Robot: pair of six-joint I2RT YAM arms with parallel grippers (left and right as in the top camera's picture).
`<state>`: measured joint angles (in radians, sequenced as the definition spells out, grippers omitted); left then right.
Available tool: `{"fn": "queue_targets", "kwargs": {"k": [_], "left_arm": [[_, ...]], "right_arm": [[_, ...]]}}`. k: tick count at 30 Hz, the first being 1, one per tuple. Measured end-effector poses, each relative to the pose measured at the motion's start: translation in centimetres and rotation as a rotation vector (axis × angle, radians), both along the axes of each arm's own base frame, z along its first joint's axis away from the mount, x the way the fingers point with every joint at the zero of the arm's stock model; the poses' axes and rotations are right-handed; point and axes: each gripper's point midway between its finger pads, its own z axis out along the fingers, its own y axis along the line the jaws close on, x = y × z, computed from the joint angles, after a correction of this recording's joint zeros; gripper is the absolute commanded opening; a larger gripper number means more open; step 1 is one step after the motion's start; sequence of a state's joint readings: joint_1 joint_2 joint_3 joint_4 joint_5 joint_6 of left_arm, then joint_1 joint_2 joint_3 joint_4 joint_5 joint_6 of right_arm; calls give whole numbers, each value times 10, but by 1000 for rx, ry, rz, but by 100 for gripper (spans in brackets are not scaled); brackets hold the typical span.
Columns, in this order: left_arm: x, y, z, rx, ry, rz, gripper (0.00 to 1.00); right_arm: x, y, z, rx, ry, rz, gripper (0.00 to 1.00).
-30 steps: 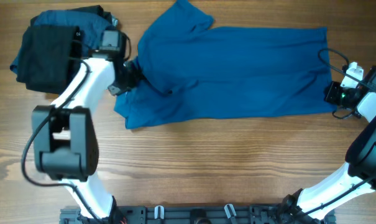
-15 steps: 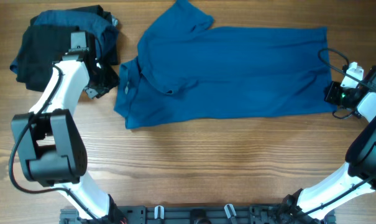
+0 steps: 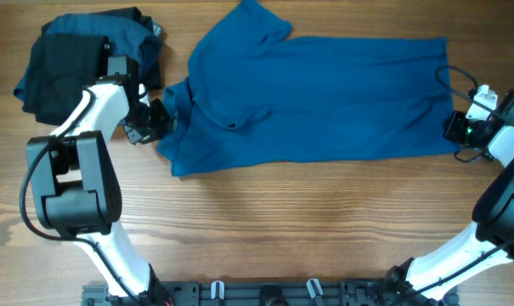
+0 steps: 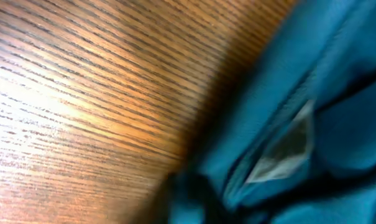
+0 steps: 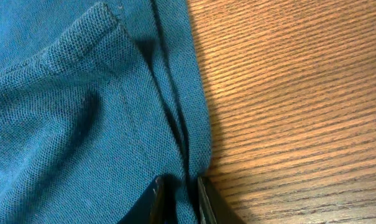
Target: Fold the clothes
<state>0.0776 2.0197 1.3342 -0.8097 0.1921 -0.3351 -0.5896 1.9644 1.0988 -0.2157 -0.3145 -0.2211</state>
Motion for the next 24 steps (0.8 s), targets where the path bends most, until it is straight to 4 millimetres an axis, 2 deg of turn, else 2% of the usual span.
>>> {"fn": "queue_targets", "kwargs": {"k": [2, 4, 8, 9, 13, 14, 16, 18, 22, 23, 24], "left_arm": [[-1, 0, 0, 0, 4, -1, 4], [1, 1, 9, 4, 12, -1, 4], [17, -1, 39, 31, -65, -17, 4], [20, -9, 47, 34, -90, -35, 4], [18, -26, 40, 42, -74, -82, 4], [16, -29, 33, 47, -55, -93, 12], [12, -25, 20, 74, -17, -86, 44], [7, -14, 13, 133, 15, -71, 49], [5, -2, 13, 202, 27, -57, 47], [5, -1, 13, 208, 27, -57, 41], [5, 0, 13, 213, 27, -56, 23]], "right_arm": [[0, 0, 0, 0, 0, 0, 19], [0, 0, 0, 3, 0, -4, 19], [0, 0, 0, 6, 0, -9, 19], [0, 0, 0, 6, 0, -9, 19], [0, 0, 0, 6, 0, -9, 18], [0, 0, 0, 6, 0, -9, 19], [0, 0, 0, 6, 0, -9, 18], [0, 0, 0, 6, 0, -9, 19], [0, 0, 0, 6, -1, -9, 18], [0, 0, 0, 6, -1, -9, 18], [0, 0, 0, 6, -1, -9, 19]]}}
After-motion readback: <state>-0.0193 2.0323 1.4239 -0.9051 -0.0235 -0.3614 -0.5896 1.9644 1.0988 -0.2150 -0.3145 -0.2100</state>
